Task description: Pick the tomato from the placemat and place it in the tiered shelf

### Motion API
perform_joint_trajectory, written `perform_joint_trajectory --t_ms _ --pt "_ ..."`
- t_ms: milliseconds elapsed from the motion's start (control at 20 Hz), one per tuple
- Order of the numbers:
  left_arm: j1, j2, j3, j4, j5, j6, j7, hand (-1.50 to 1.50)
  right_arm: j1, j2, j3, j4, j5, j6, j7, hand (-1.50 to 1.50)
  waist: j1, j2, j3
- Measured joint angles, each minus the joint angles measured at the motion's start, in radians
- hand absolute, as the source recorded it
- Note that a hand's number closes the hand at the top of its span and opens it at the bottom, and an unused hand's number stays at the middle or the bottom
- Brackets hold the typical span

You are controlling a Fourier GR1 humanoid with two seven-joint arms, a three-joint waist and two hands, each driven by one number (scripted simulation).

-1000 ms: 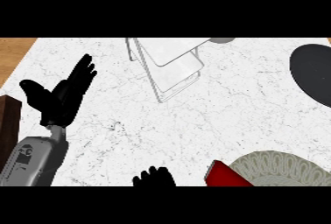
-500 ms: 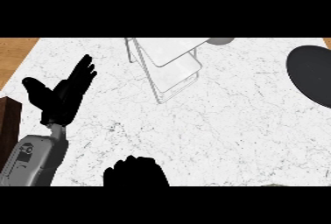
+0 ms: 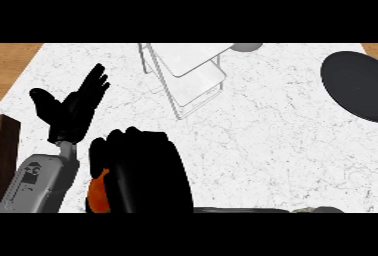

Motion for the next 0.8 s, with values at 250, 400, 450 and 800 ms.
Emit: perform_joint_trajectory --t_ms 250,400,450,800 --pt "-0.012 0.002 0.007 0.004 -0.001 0.003 0.01 0.0 -0.196 -0.002 -0.115 0.104 -0.055 0.02 0.051 1.5 -0.009 -0.001 0.0" --pt "-0.006 0.003 0.011 0.008 -0.001 -0.001 0.002 0.0 -0.304 -0.003 -0.182 0.178 -0.089 0.031 0.074 1.5 -0.017 0.0 0.001" --pt "-0.004 0.004 0.014 0.01 0.001 -0.002 0.002 0.0 -0.337 -0.003 -0.203 0.207 -0.1 0.034 0.078 1.5 -0.02 0.001 0.001" --pt "0.015 0.02 0.037 -0.013 0.004 -0.005 0.002 0.0 -0.447 -0.001 -0.333 0.368 -0.147 0.019 0.062 1.5 -0.044 0.005 0.004"
